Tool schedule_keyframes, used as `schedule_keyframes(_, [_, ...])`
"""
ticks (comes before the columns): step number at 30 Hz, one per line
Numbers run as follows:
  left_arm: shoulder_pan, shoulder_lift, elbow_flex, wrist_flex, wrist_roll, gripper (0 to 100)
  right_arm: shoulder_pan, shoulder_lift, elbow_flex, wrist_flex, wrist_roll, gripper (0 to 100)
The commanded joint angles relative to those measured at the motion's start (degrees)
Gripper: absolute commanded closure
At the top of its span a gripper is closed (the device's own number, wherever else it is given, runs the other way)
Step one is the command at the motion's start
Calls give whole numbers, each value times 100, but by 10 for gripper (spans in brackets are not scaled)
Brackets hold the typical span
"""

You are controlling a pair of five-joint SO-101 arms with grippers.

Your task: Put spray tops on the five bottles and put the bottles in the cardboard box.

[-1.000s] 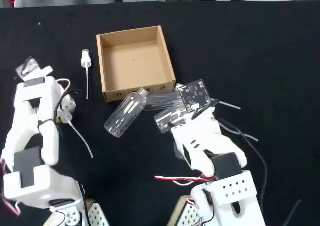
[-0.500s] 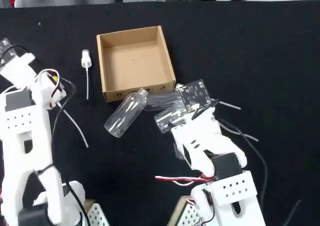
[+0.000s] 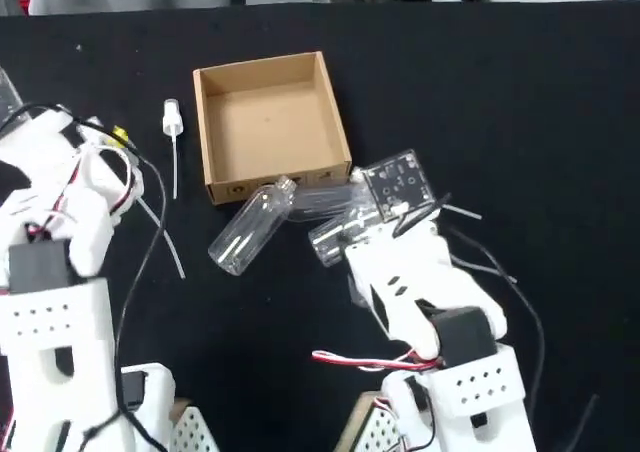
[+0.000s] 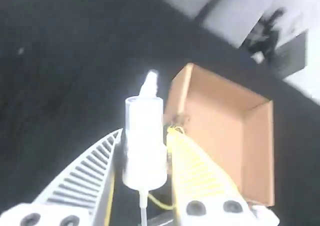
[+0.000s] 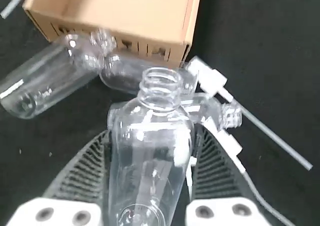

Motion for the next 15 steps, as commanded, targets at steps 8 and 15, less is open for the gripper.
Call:
schedule_keyframes(8, [84,-1292,-92,-281,35,973,-580,-145,-1095,-369,-9,963])
schedule_keyframes(15, [84,-2154,215,-316,756,973,-914,-145,-1095,-510,0,963])
